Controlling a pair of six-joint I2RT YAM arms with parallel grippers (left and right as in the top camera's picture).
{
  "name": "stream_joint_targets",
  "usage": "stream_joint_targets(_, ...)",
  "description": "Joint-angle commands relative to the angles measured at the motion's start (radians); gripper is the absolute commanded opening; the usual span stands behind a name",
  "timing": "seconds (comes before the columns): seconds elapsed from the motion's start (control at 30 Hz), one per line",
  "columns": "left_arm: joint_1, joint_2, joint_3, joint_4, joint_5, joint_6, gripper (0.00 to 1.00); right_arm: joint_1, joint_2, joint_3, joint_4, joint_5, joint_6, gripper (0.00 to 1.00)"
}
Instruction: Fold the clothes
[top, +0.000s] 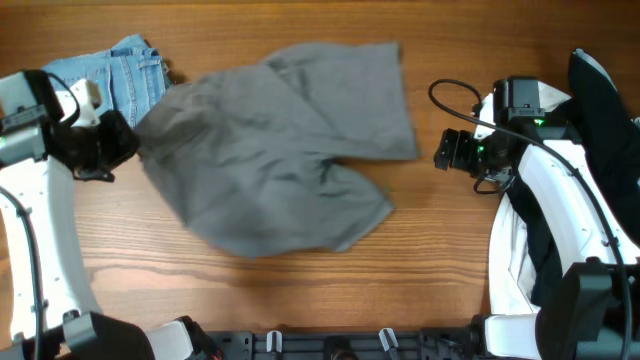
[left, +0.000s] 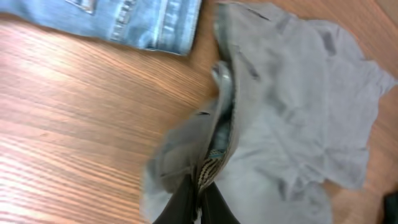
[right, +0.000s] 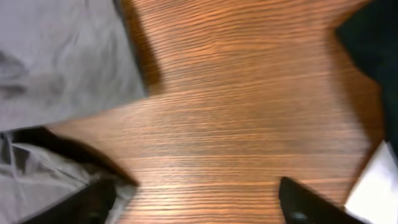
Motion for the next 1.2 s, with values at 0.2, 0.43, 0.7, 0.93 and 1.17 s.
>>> stream_joint_targets(0.2,-0.014,-0.002,0.003,-0.009,-0.016,-0.011,0.04,0.263,0.060,-0.196,0.107,-0.231,-0.204,0.99)
stream_joint_targets(0.43,-0.014,-0.003,0.003,-0.016,-0.016,-0.011,0.04,0.414,0.208,-0.203,0.269,-0.268,-0.296,0.49)
stream_joint_targets(0.7,-0.014,-0.003,0.003,0.025,-0.017,-0.011,0.04,0.340,0.041,0.343,-0.149,-0.125,-0.265,0.04)
stream_joint_targets(0.93,-0.014,-0.002,0.003,0.032,-0.058,-0.010,0.04,0.258,0.117,0.365,-0.031,-0.105,-0.289,0.04)
stream_joint_targets(1.17,-0.014,-0.002,0.003,0.027,-0.062,0.019,0.04,0.258,-0.208,0.531,-0.445,-0.223,-0.294,0.07)
